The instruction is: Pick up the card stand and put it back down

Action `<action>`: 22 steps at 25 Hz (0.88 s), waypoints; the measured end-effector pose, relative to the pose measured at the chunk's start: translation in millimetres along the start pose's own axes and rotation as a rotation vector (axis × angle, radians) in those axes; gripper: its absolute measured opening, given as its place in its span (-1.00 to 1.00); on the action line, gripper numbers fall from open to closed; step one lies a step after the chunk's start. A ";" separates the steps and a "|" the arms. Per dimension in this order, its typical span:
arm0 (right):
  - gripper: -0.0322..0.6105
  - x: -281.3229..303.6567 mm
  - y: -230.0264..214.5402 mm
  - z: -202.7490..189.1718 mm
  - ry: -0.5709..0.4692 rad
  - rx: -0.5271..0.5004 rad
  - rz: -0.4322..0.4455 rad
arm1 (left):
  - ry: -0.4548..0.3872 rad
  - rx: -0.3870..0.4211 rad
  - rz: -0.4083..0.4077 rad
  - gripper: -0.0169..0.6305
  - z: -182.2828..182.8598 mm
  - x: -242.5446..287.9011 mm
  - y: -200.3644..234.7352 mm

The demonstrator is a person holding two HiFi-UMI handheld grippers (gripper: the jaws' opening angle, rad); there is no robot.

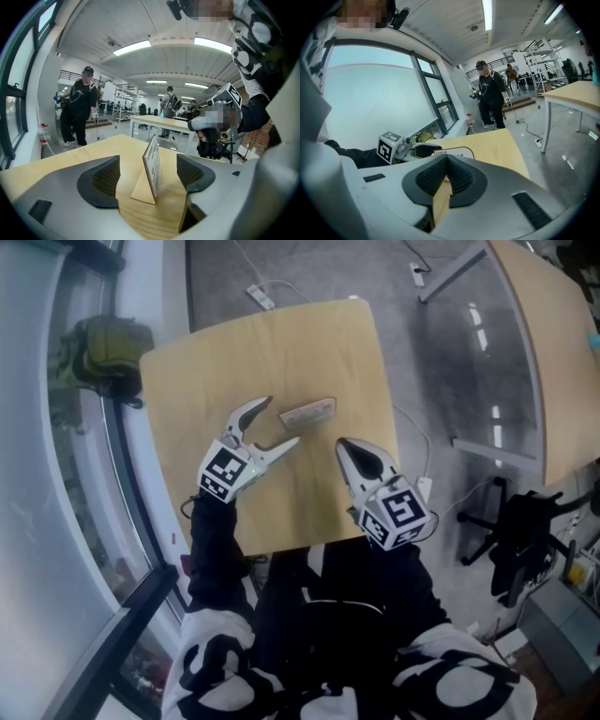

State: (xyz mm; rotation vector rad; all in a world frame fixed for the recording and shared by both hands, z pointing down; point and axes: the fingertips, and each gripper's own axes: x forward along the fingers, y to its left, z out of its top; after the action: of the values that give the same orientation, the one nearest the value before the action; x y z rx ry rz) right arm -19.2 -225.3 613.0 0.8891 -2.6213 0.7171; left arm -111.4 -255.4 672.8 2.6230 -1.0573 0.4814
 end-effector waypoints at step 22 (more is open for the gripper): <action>-0.84 -12.2 -20.9 -5.2 0.009 0.028 -0.044 | -0.123 -0.123 -0.292 -0.58 18.0 63.7 -23.4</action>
State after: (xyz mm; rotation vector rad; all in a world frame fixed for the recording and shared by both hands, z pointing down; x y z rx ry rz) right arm 3.8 -230.9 620.1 0.9456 -2.5814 0.7466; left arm -48.0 -285.0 679.1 2.6611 -0.6925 0.1864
